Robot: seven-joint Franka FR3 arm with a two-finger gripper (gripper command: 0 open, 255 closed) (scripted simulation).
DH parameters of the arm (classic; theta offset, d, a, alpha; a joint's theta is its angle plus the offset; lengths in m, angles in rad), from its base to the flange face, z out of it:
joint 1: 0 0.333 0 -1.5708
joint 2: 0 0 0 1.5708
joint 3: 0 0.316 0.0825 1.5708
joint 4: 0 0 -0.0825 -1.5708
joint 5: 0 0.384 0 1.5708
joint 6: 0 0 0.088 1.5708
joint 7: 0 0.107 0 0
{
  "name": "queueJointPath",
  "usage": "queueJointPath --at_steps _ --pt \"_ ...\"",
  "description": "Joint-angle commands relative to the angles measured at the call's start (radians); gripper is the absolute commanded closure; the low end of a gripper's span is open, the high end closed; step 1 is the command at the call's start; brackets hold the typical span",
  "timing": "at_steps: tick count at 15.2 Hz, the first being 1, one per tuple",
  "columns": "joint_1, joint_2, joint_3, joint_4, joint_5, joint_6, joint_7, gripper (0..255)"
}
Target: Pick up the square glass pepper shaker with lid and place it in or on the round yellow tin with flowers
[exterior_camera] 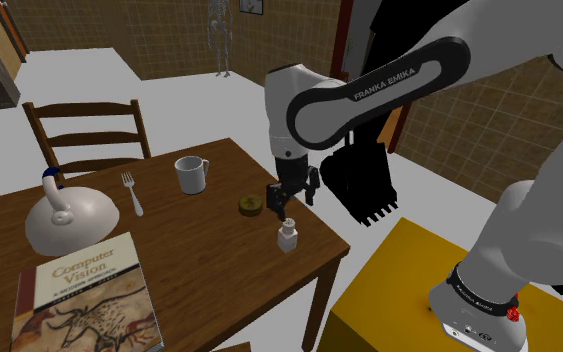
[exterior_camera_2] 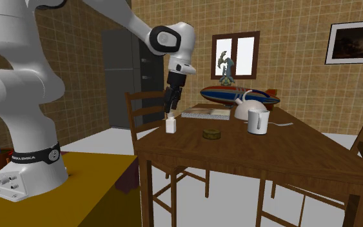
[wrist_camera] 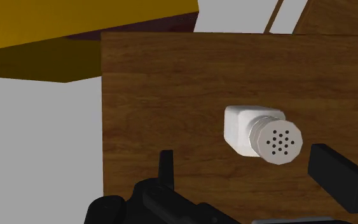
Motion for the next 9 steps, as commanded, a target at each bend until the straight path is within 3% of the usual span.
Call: queueJointPath --at_steps 1,9 --pt "0.012 0.078 0.014 0.057 -0.005 0.023 0.041 0" --pt "0.023 0.131 0.020 0.009 -0.012 0.123 0.057 0"
